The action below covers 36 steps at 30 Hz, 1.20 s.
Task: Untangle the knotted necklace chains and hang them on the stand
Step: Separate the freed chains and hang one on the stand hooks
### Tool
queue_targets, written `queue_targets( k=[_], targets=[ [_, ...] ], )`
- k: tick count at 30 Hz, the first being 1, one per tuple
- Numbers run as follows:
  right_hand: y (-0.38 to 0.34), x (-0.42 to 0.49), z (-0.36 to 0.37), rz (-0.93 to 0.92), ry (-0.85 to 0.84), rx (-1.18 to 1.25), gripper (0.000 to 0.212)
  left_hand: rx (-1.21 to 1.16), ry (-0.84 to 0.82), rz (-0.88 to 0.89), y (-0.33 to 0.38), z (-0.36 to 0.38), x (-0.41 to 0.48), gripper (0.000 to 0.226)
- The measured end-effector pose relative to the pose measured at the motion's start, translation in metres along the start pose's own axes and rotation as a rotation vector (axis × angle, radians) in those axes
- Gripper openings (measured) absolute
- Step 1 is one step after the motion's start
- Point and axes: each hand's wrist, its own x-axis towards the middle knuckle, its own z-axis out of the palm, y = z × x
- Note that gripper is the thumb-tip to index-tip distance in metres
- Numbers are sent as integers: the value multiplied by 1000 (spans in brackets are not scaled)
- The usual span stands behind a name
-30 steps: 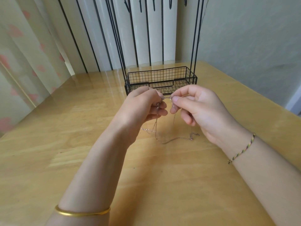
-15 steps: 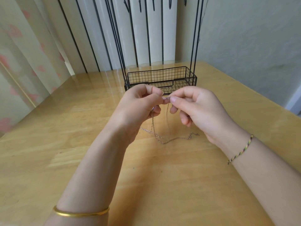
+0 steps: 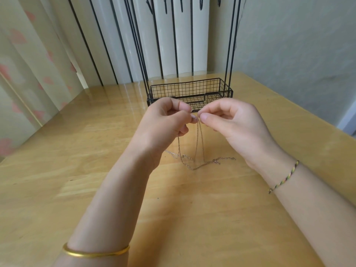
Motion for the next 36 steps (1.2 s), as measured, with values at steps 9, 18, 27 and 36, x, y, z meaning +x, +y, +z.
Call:
queue_targets(
  k=[9,18,27,36],
  targets=[
    [-1,-2,1,-76,38,-166,6,8,48,8,0,1,-1,14],
    [6,-4,13,2,41,-117,9,-19,79,47,3,3,-3,16],
    [3,-2,5,48,39,-52,12,96,1,44,1,0,-3,13],
    [1,-2,3,58,-23,-69,13,268,31,98,2,2,-3,9]
  ],
)
